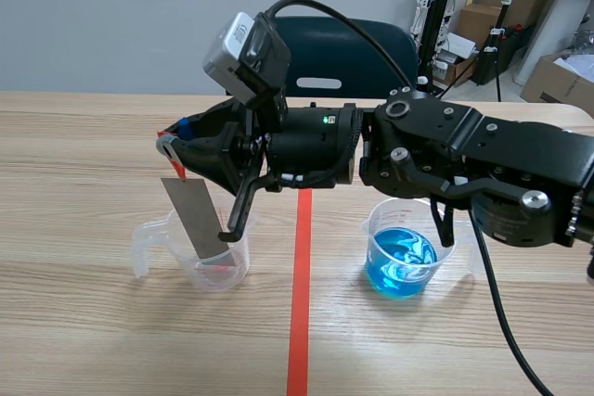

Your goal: Do the redox reaction experiment. put the plate into the left beaker

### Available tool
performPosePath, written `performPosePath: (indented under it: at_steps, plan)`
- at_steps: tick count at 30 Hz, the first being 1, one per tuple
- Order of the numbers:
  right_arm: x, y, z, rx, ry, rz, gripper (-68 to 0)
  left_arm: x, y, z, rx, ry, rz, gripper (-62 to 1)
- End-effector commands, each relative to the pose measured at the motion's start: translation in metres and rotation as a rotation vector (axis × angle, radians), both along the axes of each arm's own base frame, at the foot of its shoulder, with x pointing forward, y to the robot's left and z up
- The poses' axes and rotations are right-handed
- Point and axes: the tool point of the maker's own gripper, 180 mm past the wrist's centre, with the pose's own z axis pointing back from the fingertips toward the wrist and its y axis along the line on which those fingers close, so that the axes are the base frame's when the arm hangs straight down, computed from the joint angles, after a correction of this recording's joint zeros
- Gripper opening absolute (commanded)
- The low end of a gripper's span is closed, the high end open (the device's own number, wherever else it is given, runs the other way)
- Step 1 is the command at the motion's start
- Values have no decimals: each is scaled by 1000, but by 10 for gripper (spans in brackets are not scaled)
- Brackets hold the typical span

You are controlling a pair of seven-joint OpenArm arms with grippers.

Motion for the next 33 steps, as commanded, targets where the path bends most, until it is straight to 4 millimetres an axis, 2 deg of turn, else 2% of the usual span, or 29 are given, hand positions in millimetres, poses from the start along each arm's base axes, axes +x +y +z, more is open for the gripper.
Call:
performPosePath:
  at_steps: [1, 8, 25, 33]
  plan:
    - [3, 3, 14, 35, -23, 10, -673, 2, 0, 7, -13, -29, 5, 14]
    - [-1, 2, 6, 25, -4, 8, -673, 2, 0, 7, -13, -28, 4, 14]
    - [-3, 9, 12, 42, -12, 20, -673, 2, 0, 7, -13, -28, 4, 14]
    - [-2, 8, 2, -14, -22, 17, -673, 2, 0, 7, -13, -28, 4, 14]
